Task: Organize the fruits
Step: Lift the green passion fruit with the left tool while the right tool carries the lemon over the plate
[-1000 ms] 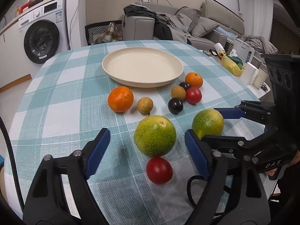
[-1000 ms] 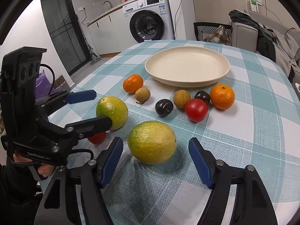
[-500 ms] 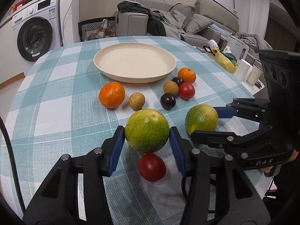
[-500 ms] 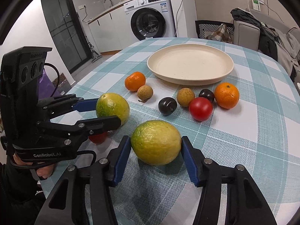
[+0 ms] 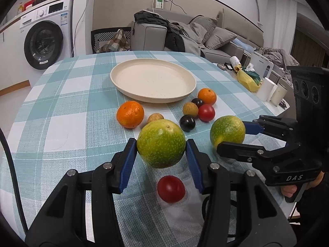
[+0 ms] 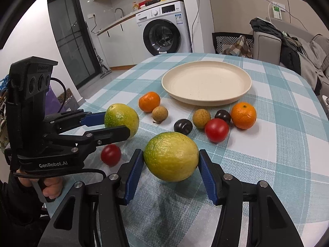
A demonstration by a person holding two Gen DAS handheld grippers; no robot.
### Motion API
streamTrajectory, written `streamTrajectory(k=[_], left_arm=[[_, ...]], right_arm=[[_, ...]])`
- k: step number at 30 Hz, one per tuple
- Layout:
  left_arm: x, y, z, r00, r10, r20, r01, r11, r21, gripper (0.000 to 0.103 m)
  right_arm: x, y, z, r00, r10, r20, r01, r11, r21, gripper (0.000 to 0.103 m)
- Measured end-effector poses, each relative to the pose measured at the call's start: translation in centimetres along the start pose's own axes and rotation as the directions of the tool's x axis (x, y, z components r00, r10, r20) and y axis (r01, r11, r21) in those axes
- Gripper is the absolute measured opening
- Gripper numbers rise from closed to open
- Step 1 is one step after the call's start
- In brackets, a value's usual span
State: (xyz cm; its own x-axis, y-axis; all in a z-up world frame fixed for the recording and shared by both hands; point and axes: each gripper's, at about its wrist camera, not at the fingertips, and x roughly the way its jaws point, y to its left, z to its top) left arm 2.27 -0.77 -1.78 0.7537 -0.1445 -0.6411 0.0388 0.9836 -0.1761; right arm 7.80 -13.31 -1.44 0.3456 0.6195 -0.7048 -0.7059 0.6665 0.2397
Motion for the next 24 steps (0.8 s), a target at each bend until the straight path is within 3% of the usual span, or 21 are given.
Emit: streamTrajectory(k=[14, 24], left_arm=[[-1.3, 0.2, 2.7, 0.993, 0.055, 0.107, -0.056, 0.998, 0.001, 0.046], [1.1, 0.2, 5.6, 0.989, 0.069, 0.129, -0.071, 0.997, 0.015, 0.046]], right_arm=[[-1.0, -1.2, 2.4, 0.991, -0.046, 0.125, 0.041, 0.998, 0.039, 0.055], [-0.5, -2.9, 4.2, 0.984, -0.082, 0.158, 0.071, 0.995, 0.073, 0.055]])
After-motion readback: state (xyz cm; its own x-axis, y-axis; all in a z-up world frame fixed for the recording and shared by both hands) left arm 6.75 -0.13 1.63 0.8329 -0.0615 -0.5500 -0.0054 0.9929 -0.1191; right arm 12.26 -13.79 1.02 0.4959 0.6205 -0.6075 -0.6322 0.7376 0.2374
